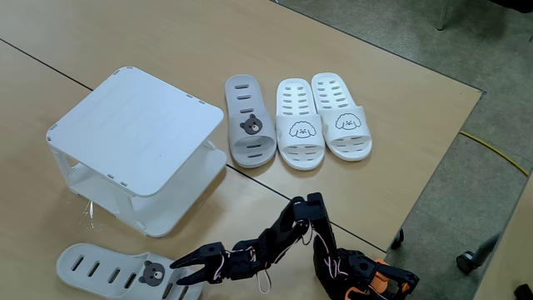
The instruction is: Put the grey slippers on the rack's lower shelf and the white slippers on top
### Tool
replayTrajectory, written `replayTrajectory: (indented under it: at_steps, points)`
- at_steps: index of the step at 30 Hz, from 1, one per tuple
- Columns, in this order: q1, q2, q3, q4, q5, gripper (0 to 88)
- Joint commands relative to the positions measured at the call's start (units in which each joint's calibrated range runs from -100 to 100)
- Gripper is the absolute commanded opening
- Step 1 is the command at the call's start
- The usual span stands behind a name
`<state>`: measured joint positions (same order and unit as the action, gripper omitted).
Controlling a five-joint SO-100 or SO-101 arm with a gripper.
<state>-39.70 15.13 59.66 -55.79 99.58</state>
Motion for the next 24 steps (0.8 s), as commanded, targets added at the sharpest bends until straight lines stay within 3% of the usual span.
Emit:
replayTrajectory:
  at_steps: [1,24]
  points:
    - [0.2,1.8,-5.2,0.2,0.4,24.3]
    - [1.5,24.7,-36.8,0.2,0.4,24.7]
